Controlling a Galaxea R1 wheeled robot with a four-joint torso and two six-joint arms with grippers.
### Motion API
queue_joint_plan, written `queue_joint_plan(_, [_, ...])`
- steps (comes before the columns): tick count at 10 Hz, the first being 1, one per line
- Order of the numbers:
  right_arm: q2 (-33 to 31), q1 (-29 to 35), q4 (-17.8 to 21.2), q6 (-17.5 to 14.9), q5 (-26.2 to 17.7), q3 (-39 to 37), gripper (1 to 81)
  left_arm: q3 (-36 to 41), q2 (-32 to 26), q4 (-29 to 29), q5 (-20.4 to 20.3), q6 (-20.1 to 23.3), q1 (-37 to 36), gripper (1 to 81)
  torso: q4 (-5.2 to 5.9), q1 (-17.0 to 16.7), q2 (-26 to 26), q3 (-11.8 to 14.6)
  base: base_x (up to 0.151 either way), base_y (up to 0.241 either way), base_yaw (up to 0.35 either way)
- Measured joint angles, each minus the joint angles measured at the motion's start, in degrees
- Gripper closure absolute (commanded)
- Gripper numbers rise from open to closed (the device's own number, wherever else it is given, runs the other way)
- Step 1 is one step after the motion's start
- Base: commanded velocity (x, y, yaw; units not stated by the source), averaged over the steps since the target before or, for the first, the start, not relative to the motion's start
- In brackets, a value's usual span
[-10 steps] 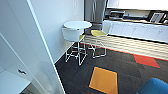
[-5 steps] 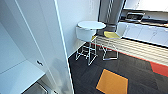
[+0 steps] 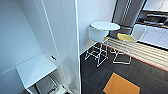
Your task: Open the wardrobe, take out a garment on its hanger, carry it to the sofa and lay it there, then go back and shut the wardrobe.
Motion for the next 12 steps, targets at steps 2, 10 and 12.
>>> queue_joint_plan(2, [0.0,0.0,0.0,0.0,0.0,0.0,1.0,0.0,0.3,0.0,0.0,0.0,0.0,1.0,0.00,0.0,0.0,0.0,0.000,0.000,0.363])
queue_joint_plan(10, [0.0,0.1,0.0,0.0,0.0,0.0,1.0,0.0,0.6,0.0,0.2,0.0,0.0,1.0,0.00,0.0,0.0,0.0,0.000,0.000,0.362])
queue_joint_plan(12, [0.0,0.1,0.0,0.0,0.0,0.0,1.0,0.0,0.6,0.0,0.2,0.0,0.0,1.0,0.00,0.0,0.0,0.0,0.000,0.000,0.358])
